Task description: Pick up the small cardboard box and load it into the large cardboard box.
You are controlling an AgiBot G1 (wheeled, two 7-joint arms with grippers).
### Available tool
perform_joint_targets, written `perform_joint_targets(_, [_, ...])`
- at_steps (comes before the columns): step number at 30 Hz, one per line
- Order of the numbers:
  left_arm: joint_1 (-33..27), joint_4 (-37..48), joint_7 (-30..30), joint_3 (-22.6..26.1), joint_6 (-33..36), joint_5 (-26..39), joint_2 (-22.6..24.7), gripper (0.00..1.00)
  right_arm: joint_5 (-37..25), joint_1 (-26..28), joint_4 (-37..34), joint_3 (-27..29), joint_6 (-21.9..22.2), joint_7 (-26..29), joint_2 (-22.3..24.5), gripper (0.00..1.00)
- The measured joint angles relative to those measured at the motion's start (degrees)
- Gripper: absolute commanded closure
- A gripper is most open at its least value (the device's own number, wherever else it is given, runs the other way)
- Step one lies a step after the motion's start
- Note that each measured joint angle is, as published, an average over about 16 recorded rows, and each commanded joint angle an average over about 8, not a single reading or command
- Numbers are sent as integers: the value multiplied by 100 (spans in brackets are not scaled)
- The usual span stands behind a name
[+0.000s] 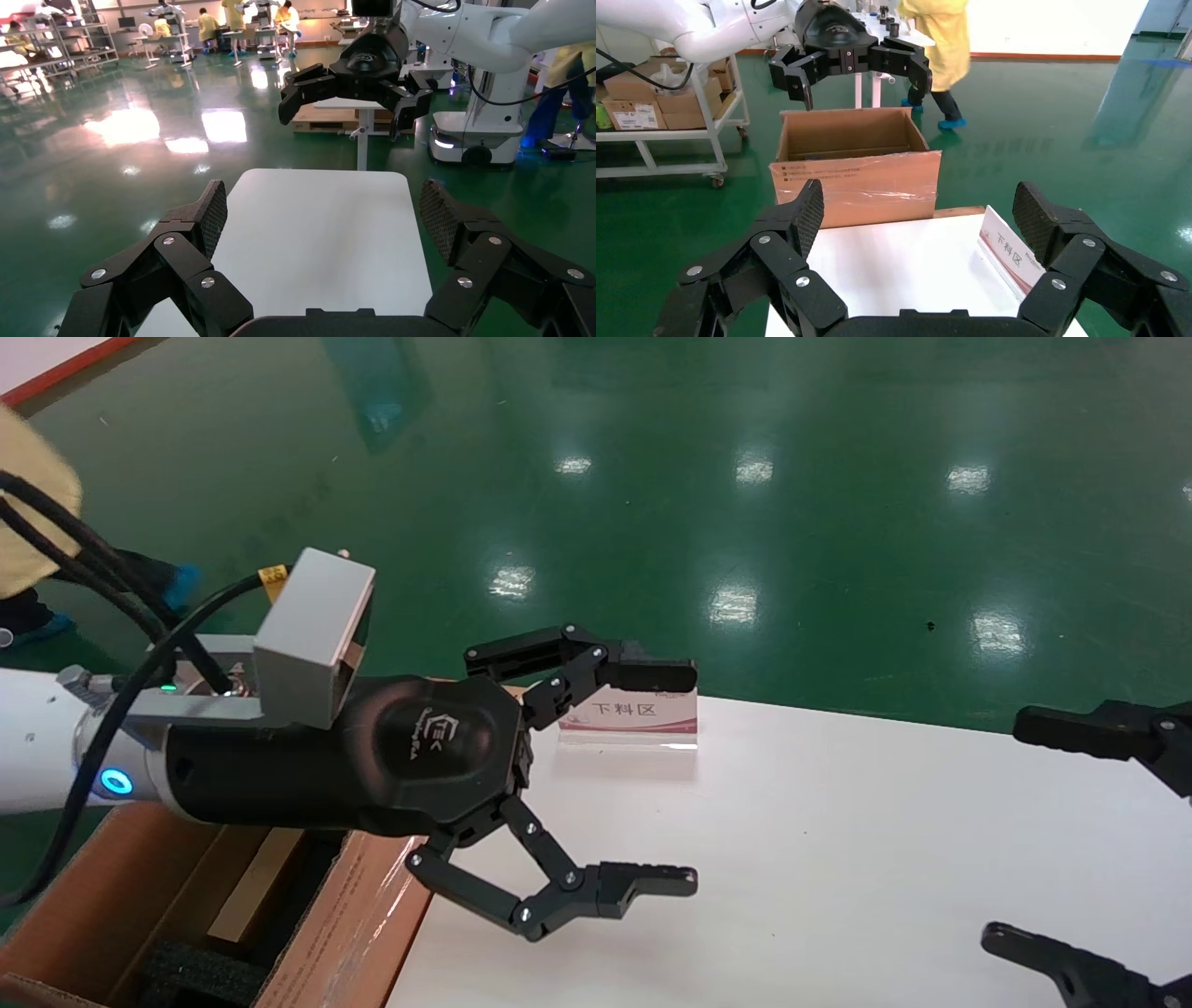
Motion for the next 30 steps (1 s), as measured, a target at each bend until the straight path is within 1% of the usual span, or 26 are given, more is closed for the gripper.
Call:
perform_joint_targets(6, [100,-1,34,-123,37,-32,15,0,1,0,-1,0,1,0,0,0])
perform_joint_targets(17, [-47,0,-7,63,-13,8,-7,0,1,0,-1,0,0,0,0,0])
perform_joint_targets(30, [-122,0,-25,154,-38,31,-16,0,1,0,-1,0,-1,0,0,0])
